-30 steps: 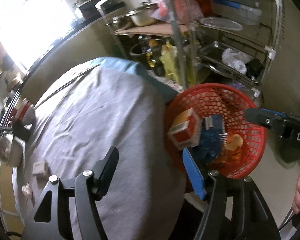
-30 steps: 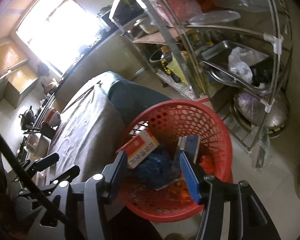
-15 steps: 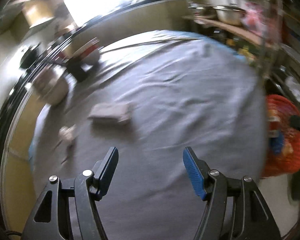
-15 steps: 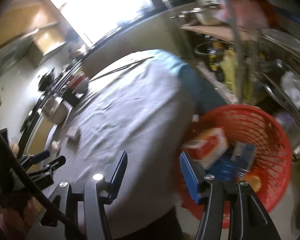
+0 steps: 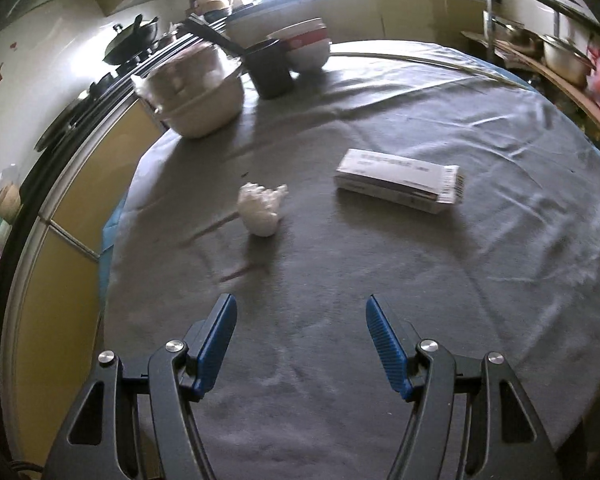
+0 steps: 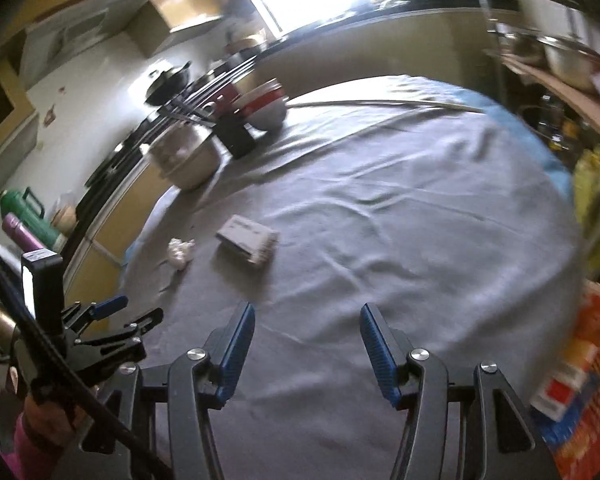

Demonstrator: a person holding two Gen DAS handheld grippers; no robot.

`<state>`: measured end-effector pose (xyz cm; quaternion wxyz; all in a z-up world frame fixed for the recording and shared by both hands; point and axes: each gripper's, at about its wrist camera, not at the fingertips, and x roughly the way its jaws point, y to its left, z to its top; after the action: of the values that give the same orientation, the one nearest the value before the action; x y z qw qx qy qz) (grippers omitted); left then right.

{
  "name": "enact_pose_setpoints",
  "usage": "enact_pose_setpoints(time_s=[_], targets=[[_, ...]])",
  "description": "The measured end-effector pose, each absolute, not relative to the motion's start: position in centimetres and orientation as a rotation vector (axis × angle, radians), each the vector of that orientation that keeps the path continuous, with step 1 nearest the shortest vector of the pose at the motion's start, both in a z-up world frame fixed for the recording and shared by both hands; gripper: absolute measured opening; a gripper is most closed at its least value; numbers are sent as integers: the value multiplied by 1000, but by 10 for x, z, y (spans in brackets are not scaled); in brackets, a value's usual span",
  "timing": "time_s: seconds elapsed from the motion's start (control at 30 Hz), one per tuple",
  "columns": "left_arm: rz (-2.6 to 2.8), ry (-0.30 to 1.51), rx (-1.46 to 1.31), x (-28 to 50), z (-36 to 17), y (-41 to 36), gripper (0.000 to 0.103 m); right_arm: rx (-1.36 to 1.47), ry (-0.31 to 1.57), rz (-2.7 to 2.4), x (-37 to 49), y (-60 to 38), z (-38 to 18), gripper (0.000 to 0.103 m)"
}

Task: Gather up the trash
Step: 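Grasp the white medicine box on the table with the right tool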

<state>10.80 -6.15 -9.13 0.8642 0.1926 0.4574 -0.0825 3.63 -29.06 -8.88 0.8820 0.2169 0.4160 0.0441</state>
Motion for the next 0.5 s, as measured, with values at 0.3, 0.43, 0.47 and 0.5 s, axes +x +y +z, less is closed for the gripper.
enact_pose_setpoints(time_s=[0.3,0.43,0.47,0.5], targets=[[-172,970,395,122,-94,-49,68,386,927,185,121,-255,-107,59],[-169,975,400,126,-96,-47,68,380,947,199,156,-248,-118,59],[-167,977,400,127,-96,-46,68,381,950,202,164,-247,-120,59],[-164,980,400,128,-97,-45,68,380,951,202,172,-245,-123,59]])
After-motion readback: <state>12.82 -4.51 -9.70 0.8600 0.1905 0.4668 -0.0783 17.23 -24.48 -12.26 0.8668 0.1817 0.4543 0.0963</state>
